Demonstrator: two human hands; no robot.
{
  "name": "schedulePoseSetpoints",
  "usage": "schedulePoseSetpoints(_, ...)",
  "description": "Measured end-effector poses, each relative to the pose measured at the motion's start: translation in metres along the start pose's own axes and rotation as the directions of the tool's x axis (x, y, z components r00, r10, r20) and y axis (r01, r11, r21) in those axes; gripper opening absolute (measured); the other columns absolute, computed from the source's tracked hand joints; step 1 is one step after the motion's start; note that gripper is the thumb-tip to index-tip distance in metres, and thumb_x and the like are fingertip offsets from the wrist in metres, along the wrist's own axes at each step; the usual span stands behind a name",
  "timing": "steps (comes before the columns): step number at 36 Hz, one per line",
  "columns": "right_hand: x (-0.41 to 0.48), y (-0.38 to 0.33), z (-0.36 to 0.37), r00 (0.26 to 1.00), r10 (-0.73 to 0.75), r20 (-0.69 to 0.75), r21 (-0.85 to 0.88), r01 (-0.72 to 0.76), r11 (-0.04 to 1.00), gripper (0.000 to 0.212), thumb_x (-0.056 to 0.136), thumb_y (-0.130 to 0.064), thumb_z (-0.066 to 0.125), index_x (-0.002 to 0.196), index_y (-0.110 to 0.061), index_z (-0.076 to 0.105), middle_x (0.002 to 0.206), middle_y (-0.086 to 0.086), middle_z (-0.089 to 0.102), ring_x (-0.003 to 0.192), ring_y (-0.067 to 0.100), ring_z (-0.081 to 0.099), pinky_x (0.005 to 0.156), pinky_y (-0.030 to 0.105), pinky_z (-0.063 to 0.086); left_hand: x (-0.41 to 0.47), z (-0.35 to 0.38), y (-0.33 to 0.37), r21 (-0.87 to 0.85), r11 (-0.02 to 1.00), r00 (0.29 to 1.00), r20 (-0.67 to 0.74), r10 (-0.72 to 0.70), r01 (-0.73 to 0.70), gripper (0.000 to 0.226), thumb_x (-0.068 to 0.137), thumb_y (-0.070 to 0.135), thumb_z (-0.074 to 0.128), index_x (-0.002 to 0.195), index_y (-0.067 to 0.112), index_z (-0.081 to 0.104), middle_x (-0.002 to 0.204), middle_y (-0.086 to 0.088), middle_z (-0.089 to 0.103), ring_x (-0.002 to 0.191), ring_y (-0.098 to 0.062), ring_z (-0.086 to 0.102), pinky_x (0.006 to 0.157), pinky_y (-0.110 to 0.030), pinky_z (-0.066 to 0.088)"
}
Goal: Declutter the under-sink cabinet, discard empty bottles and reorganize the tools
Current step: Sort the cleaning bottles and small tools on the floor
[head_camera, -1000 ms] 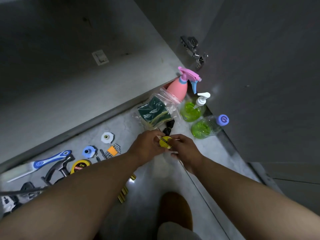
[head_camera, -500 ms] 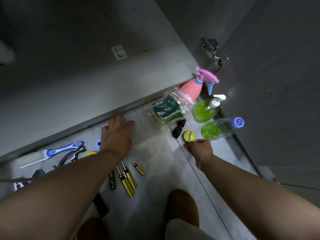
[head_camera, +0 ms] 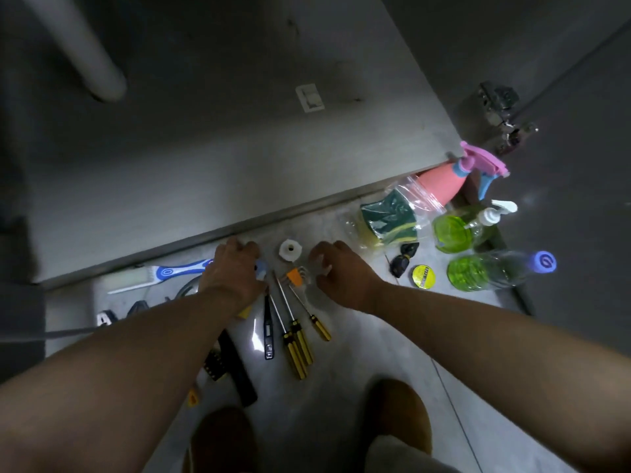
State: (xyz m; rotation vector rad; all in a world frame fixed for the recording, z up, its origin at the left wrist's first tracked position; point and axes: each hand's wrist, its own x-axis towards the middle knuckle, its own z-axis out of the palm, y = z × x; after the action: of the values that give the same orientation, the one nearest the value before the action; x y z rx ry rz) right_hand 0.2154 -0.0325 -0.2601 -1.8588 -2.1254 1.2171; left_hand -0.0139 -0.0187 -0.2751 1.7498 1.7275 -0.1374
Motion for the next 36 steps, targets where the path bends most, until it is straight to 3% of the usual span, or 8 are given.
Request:
schedulePoseSetpoints(4, 0.033, -0.026, 0.007, 0.999, -0.003, 0.037, -0.119, 0.007, 0.993, 0.057, 0.086, -0.012, 0.064, 0.139, -0.024, 0.044, 0.126, 0.01, 0.041, 0.094, 0.028, 0.057, 0.08, 0.032, 0.053, 0.0, -0.009, -0.016, -0.04, 0.998, 0.999, 0.017, 0.041, -0.04, 0.034, 0.084, 0.007, 0.07, 0.116, 0.012, 0.061, 0.113, -0.017, 0.055, 0.103, -0.036, 0.059, 0.081, -0.039, 0.051)
schedulePoseSetpoints(7, 0.046, -0.037, 0.011, 0.997, -0.054, 0.05, -0.211, 0.063, 0.975, 0.06, 0.087, -0.01, 0.064, 0.142, -0.025, 0.044, 0.126, 0.01, 0.039, 0.087, 0.022, 0.053, 0.072, 0.028, 0.046, 0.0, -0.013, -0.023, -0.047, 0.996, 0.997, 0.01, 0.073, -0.072, 0.025, 0.086, 0.01, 0.07, 0.11, 0.011, 0.063, 0.105, -0.014, 0.062, 0.098, -0.03, 0.062, 0.079, -0.037, 0.051)
schedulePoseSetpoints(14, 0.046, -0.04, 0.01, 0.993, -0.076, 0.086, -0.393, 0.104, 0.914, 0.027, 0.087, -0.009, 0.063, 0.113, -0.016, 0.059, 0.105, 0.008, 0.049, 0.085, 0.031, 0.061, 0.071, 0.037, 0.054, -0.002, -0.014, -0.026, -0.194, 0.979, 0.998, -0.04, 0.051, -0.058, 0.025, 0.082, 0.019, 0.08, 0.097, 0.007, 0.064, 0.099, -0.014, 0.062, 0.093, -0.028, 0.059, 0.076, -0.038, 0.047)
schedulePoseSetpoints(18, 0.026, -0.03, 0.009, 1.0, -0.007, 0.005, -0.323, 0.008, 0.947, 0.026, 0.087, -0.011, 0.061, 0.111, -0.021, 0.062, 0.106, 0.008, 0.057, 0.089, 0.031, 0.063, 0.077, 0.04, 0.057, -0.004, -0.015, -0.02, -0.212, 0.976, 0.998, -0.011, 0.058, -0.059, 0.029, 0.084, 0.025, 0.081, 0.097, 0.006, 0.063, 0.094, -0.011, 0.068, 0.091, -0.027, 0.064, 0.078, -0.043, 0.053)
schedulePoseSetpoints(21, 0.007, -0.014, 0.009, 0.993, 0.075, -0.091, -0.258, -0.097, 0.961, 0.018, 0.092, -0.012, 0.055, 0.106, -0.02, 0.063, 0.101, 0.009, 0.061, 0.089, 0.033, 0.063, 0.072, 0.033, 0.05, -0.004, -0.015, -0.014, -0.212, 0.976, 0.999, -0.006, 0.047, -0.047, 0.032, 0.083, 0.031, 0.082, 0.094, 0.008, 0.062, 0.091, -0.009, 0.068, 0.088, -0.026, 0.064, 0.077, -0.042, 0.054)
schedulePoseSetpoints(24, -0.011, 0.003, 0.006, 0.976, 0.143, -0.164, -0.186, -0.173, 0.967, 0.014, 0.094, -0.013, 0.055, 0.102, -0.019, 0.065, 0.1, 0.011, 0.061, 0.09, 0.035, 0.063, 0.069, 0.028, 0.04, -0.001, -0.014, -0.006, -0.237, 0.971, 1.0, -0.013, 0.022, -0.025, 0.025, 0.083, 0.023, 0.08, 0.092, 0.011, 0.061, 0.093, -0.008, 0.068, 0.09, -0.027, 0.064, 0.076, -0.038, 0.053)
schedulePoseSetpoints(27, -0.017, 0.011, 0.0, 0.963, 0.174, -0.207, -0.131, -0.204, 0.97, 0.017, 0.094, -0.01, 0.055, 0.103, -0.017, 0.068, 0.105, 0.014, 0.061, 0.094, 0.037, 0.063, 0.073, 0.031, 0.045, 0.002, -0.013, 0.004, -0.253, 0.967, 1.0, -0.018, 0.007, -0.012, 0.024, 0.083, 0.02, 0.08, 0.093, 0.011, 0.06, 0.095, -0.009, 0.068, 0.093, -0.028, 0.064, 0.081, -0.041, 0.054)
schedulePoseSetpoints(36, 0.03, 0.0, -0.015, 0.944, 0.216, -0.248, -0.042, -0.234, 0.971, 0.029, 0.09, 0.002, 0.049, 0.111, -0.012, 0.065, 0.12, 0.017, 0.055, 0.1, 0.035, 0.061, 0.082, 0.025, 0.043, 0.011, -0.008, 0.011, -0.29, 0.957, 0.999, -0.023, -0.024, 0.017, 0.034, 0.085, 0.003, 0.071, 0.12, 0.005, 0.069, 0.121, -0.011, 0.069, 0.114, -0.03, 0.063, 0.093, -0.031, 0.05)
